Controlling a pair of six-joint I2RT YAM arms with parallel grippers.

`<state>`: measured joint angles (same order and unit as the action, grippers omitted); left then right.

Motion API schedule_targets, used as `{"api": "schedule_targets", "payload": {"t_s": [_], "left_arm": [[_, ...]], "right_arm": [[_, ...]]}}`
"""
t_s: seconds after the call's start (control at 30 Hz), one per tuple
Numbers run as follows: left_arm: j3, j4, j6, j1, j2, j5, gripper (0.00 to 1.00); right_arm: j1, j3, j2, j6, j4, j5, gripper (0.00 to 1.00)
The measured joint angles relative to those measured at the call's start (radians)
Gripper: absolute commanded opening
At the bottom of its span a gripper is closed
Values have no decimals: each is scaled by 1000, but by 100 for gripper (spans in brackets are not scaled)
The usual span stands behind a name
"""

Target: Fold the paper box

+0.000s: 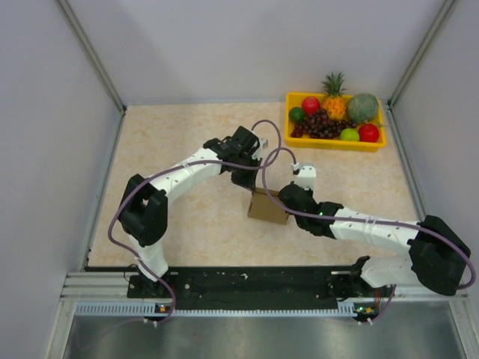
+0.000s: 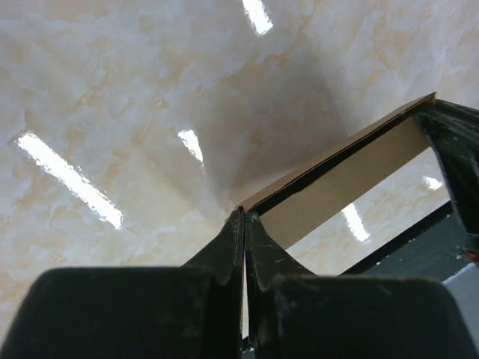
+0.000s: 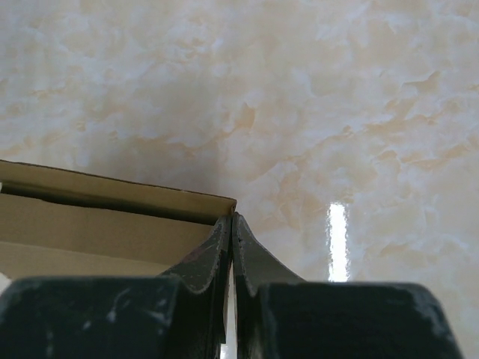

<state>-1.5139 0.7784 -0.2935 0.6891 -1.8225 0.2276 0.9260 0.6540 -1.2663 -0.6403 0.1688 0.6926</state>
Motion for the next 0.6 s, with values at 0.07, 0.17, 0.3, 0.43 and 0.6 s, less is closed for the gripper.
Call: {"api": "schedule_targets", "payload": {"t_s": [0.07,0.17,0.3,0.43,0.6], "left_arm": [[53,-50,-1,1,19,-26,0],[159,-139,-19,13,71,-70,0],[212,-200,-42,27,119,-86,0],[188,-218,-42,27,122,-99,0],[188,-257,-8,29,124,-112,0]], "right_arm": [[1,0,12,-26,5,-13,0],[3,-7,39,-66,5,-24,0],[4,-19,71,-50,-8,-6,5],[4,-18,74,16,-27,2,19],[0,-18,104,73,-28,-31,22]]}}
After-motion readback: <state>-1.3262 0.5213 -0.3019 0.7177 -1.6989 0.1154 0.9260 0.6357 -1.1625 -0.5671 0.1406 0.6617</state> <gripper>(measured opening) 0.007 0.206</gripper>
